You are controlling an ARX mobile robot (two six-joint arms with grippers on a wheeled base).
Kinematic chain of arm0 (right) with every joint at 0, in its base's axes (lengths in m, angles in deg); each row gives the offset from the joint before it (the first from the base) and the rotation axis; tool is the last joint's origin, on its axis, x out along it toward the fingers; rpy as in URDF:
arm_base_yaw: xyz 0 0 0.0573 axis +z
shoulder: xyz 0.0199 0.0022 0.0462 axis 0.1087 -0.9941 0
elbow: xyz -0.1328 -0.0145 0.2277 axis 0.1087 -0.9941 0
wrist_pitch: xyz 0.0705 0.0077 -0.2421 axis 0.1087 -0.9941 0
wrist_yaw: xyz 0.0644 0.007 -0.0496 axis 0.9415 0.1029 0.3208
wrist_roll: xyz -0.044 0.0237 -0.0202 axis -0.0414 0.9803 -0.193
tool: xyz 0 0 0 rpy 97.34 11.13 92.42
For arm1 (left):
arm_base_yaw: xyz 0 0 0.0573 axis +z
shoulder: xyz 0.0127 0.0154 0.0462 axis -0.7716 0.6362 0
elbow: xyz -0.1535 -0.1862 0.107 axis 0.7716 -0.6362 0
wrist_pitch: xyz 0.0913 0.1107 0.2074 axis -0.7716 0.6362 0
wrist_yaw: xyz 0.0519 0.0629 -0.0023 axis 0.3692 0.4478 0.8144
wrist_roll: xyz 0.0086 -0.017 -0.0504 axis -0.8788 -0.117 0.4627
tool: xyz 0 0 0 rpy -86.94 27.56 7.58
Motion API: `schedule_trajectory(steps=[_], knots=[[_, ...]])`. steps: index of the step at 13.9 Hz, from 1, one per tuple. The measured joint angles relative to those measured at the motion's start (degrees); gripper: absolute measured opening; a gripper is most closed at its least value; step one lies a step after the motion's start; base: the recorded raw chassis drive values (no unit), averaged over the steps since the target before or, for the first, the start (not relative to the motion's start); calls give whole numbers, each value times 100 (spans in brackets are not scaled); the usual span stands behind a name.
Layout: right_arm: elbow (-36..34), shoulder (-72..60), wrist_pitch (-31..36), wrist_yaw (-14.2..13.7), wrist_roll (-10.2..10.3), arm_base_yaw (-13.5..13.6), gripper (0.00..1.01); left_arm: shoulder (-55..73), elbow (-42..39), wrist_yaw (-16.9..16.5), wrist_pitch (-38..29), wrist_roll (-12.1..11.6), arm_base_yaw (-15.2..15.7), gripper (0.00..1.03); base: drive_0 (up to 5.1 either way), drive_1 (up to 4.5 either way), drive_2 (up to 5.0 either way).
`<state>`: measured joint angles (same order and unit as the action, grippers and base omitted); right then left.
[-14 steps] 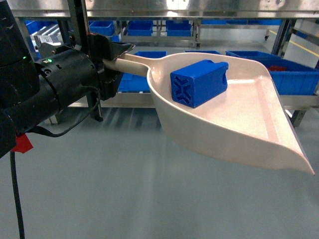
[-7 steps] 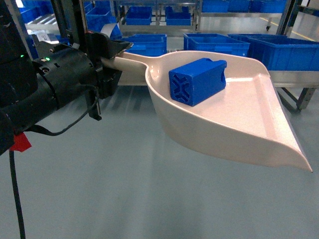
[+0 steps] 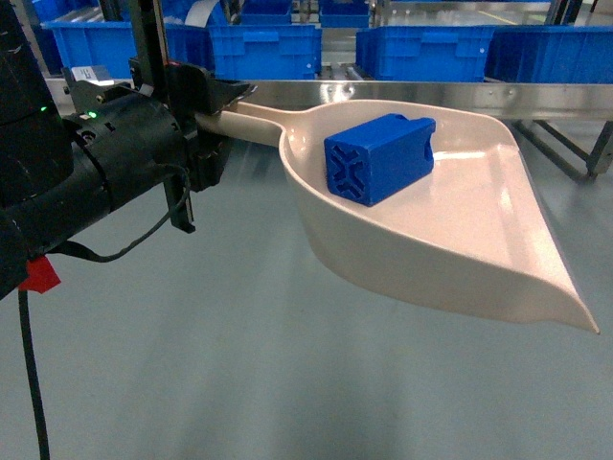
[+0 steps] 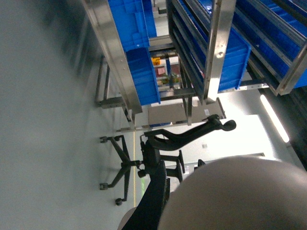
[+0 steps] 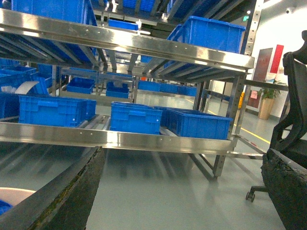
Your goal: Place part in tray to right shelf
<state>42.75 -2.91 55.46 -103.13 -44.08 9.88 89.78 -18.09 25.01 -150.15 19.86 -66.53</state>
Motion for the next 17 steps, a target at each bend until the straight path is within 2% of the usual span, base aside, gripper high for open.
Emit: schedule_trajectory(steps=[3, 9, 17], knots=[[0, 0, 9, 2, 0, 0, 98, 0, -7, 4, -4, 0, 0, 12, 0, 0, 0], [0, 2, 28, 4, 0, 0, 98, 0, -7, -4, -15, 2, 4, 12, 246, 213, -493], [0, 2, 17, 0, 0, 0, 98, 0, -4, -11, -22, 0, -24, 12, 11, 430, -408]])
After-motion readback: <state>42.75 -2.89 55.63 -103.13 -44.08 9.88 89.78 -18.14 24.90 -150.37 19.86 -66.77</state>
